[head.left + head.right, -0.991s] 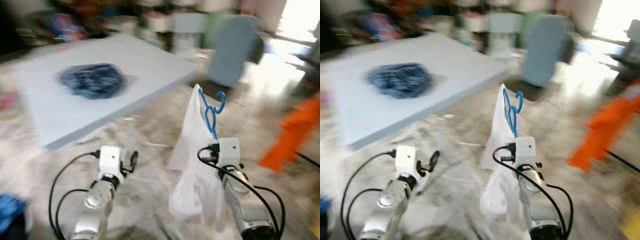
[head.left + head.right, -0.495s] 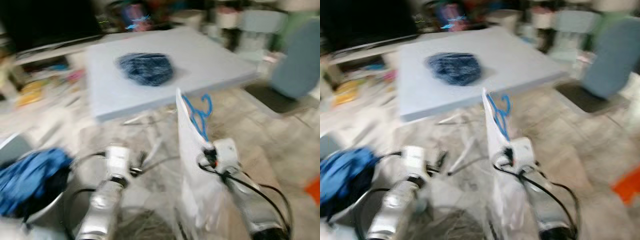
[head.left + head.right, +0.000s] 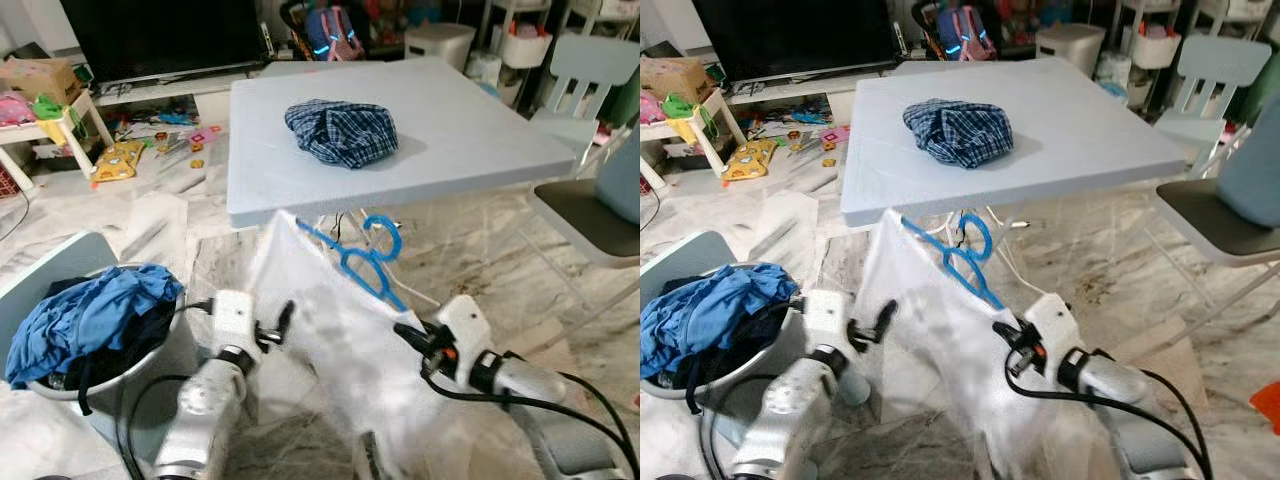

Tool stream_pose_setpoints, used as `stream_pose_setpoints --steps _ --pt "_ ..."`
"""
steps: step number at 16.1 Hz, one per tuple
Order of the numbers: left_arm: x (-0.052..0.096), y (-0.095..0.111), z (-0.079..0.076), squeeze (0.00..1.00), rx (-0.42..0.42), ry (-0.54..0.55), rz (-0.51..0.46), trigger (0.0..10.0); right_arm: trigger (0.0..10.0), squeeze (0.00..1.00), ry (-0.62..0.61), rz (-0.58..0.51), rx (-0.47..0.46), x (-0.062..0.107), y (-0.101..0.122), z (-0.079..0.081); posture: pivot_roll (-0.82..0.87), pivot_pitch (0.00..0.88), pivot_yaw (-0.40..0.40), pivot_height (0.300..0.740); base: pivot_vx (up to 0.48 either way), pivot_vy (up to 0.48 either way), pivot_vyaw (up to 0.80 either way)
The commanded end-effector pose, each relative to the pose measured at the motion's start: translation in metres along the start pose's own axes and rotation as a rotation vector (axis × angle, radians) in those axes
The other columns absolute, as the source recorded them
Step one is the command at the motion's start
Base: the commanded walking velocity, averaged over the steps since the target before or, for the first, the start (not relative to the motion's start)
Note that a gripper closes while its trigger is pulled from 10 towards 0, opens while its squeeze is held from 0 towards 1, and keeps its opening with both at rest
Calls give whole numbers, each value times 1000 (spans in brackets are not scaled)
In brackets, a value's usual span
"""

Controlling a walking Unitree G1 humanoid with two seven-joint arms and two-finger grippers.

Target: Hang hanger

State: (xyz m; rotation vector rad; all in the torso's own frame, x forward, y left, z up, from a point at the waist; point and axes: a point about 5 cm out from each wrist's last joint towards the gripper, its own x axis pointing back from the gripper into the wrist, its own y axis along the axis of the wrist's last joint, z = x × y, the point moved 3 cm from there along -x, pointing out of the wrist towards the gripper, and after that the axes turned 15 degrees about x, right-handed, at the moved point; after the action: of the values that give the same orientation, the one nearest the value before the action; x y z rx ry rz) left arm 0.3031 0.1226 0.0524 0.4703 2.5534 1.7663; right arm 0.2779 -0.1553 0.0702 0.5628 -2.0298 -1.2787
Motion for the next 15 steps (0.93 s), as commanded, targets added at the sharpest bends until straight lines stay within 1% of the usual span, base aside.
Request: stream_pose_setpoints --steps 1,2,3,4,5,7,8,9,10,11,13,15 --pt "-1 10 1 0 3 -12 -30 10000 10000 0 45 -95 41 0 21 1 -168 0 32 740 0 0 0" --pt "-2 15 0 0 40 -23 -44 10000 10000 0 128 -80 67 8 17 5 -167 0 31 740 0 0 0" --pt "-3 18 -2 0 60 -40 -53 10000 10000 0 156 -65 88 10 14 7 -165 0 31 740 0 0 0" --pt "-4 21 -5 0 82 -61 -63 10000 10000 0 176 -57 89 11 11 8 -165 0 32 740 0 0 0" --pt "-4 23 -6 0 104 -69 -66 10000 10000 0 212 -61 103 12 11 12 -164 0 32 740 0 0 0" --pt "-5 24 -5 0 119 -72 -63 10000 10000 0 189 -52 107 10 10 8 -164 0 33 740 0 0 0" --pt "-5 24 -6 0 133 -79 -58 10000 10000 0 211 -60 111 10 11 11 -164 0 33 740 0 0 0" --pt "-5 25 -7 0 173 -87 -57 10000 10000 0 223 -63 113 10 12 13 -165 0 35 740 0 0 0" --pt "-6 27 -10 0 258 -112 -57 10000 10000 0 248 -70 104 10 13 17 -166 0 34 740 0 0 0" --pt "-6 27 -12 0 280 -125 -50 10000 10000 0 251 -71 109 10 13 18 -168 0 35 740 0 0 0" --pt "-6 25 -13 0 286 -130 -33 10000 10000 0 253 -75 109 10 14 19 -168 0 34 740 0 0 0" --pt "-8 20 -10 0 317 -106 -7 10000 10000 0 285 -92 108 9 19 23 -172 0 34 740 0 0 0"
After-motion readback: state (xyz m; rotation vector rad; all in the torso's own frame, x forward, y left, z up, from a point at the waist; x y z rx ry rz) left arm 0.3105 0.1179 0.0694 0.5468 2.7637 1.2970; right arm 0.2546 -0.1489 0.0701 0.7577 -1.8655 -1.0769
